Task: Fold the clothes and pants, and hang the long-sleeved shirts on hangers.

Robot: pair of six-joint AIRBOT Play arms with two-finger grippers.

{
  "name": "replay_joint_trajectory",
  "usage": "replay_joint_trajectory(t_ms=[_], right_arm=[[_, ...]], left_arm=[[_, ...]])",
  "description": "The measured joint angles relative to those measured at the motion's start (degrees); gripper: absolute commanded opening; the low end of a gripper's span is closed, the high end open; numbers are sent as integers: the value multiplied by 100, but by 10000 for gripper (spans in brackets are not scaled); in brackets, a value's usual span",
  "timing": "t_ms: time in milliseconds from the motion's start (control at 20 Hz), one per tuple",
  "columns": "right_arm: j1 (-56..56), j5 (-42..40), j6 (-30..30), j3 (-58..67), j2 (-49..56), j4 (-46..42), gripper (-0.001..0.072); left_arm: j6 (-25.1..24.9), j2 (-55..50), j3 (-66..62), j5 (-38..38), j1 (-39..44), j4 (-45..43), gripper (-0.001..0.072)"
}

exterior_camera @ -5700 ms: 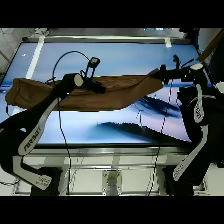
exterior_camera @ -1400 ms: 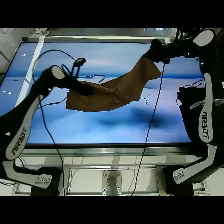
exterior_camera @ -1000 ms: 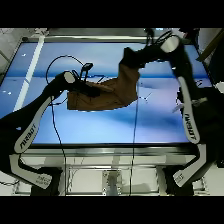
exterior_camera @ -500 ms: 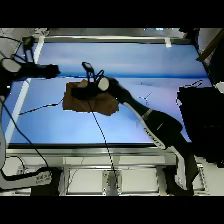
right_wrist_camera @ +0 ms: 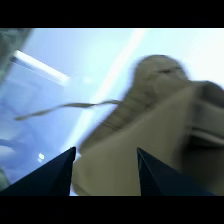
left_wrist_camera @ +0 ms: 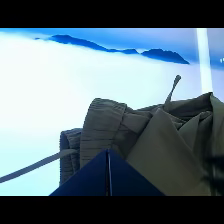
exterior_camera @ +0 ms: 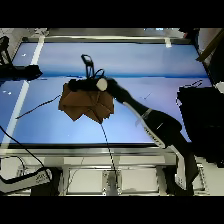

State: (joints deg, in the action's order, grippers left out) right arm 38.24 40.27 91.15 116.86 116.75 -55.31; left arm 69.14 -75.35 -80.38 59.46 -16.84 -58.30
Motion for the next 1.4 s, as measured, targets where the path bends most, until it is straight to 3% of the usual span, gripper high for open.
replay_joint_trajectory(t_ms=[200, 250, 300, 400, 600, 1000, 1050, 1100, 1150, 1200, 1400], right_arm=[[-1167, 2072, -79, -48, -243, -461, 453], [-1449, 2468, -92, -109, -271, -527, 525], [-1683, 2763, -96, -190, -280, -599, 702], [-2046, 3187, -96, -407, -258, -614, 702], [-2339, 3309, -7, -717, 68, -195, 700], [-1969, 2312, -275, -807, 826, 1475, 653], [-1871, 2247, -315, -807, 872, 1591, 616], [-1777, 2186, -376, -804, 903, 1648, 465], [-1672, 2168, -444, -787, 935, 1670, 195], [-1596, 2205, -490, -739, 966, 1694, 29], [-1556, 2538, -597, -50, 887, 1906, 13]], left_arm=[[-11, 13, 0, 20, -33, 2, 22], [-11, 11, 0, 26, -35, 2, 22], [-13, 13, 0, 33, -35, 0, 22], [-11, 11, 0, 37, -35, 2, 21], [-11, 13, 0, 37, -35, 2, 22], [-11, 13, 0, 79, -35, 2, 22], [-11, 13, 0, 105, -35, 2, 22], [-11, 13, 0, 109, -35, 4, 22], [-11, 13, 0, 125, -35, 4, 22], [-11, 13, 0, 131, -35, 4, 22], [-11, 13, 0, 162, -35, 2, 22]])
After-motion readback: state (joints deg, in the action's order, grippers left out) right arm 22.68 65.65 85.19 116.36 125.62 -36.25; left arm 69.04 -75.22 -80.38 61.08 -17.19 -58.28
